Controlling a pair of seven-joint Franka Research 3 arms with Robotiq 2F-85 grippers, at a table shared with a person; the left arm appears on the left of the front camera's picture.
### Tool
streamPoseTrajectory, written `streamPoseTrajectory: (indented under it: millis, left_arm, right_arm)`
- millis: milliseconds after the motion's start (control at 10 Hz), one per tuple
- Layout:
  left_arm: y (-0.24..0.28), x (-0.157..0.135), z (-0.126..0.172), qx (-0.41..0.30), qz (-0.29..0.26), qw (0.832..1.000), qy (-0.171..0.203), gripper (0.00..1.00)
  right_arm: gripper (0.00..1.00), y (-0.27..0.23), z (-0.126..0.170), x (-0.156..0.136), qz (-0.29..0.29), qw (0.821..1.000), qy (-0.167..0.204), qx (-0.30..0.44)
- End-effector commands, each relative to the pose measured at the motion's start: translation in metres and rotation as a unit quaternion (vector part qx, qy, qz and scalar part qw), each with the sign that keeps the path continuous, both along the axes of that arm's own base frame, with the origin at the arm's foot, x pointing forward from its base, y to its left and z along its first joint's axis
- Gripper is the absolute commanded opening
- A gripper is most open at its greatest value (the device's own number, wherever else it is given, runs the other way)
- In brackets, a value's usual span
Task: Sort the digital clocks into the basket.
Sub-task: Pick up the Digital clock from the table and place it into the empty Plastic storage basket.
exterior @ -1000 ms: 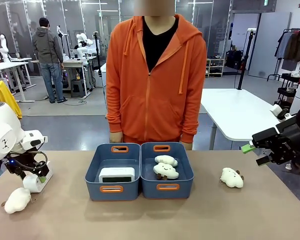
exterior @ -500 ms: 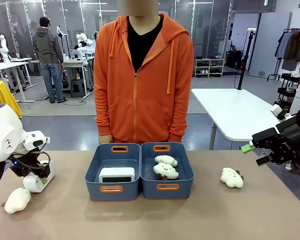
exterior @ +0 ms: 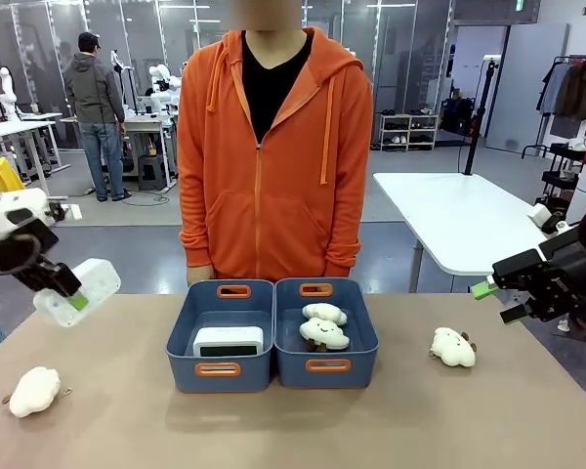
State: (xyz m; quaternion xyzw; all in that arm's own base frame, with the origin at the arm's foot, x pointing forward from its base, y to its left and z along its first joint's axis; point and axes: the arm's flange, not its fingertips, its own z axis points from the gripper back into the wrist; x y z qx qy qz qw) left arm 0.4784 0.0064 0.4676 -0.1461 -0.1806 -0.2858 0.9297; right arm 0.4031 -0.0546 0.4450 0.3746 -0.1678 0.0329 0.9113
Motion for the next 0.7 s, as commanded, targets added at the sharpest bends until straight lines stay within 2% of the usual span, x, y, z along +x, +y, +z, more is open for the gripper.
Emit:
streamPoseTrajectory:
  millis: [0,100,400,500,600]
  left_arm:
    - [-0.023,0.004,-0.019,-0.027,-0.135,0.99,-0.017,0.02]
    - [-0.047,0.004,-0.019,-0.052,-0.202,0.977,-0.04,0.02]
    - [-0.118,0.02,-0.022,-0.031,-0.285,0.94,-0.186,0.02]
    - [-0.141,0.025,-0.025,-0.035,-0.302,0.931,-0.202,0.02]
    - [-0.167,0.031,-0.033,-0.035,-0.319,0.925,-0.202,0.02]
  right_arm:
    - [1.0,0.001,0.001,0.001,0.0,1.0,0.002,-0.007]
    - [1.0,0.001,0.001,0.001,0.0,1.0,0.002,-0.007]
    - [1.0,0.001,0.001,0.001,0.0,1.0,0.002,-0.007]
    - [1.0,0.001,0.001,0.001,0.0,1.0,0.002,-0.007]
    - [1.0,0.001,0.001,0.001,0.0,1.0,0.002,-0.007]
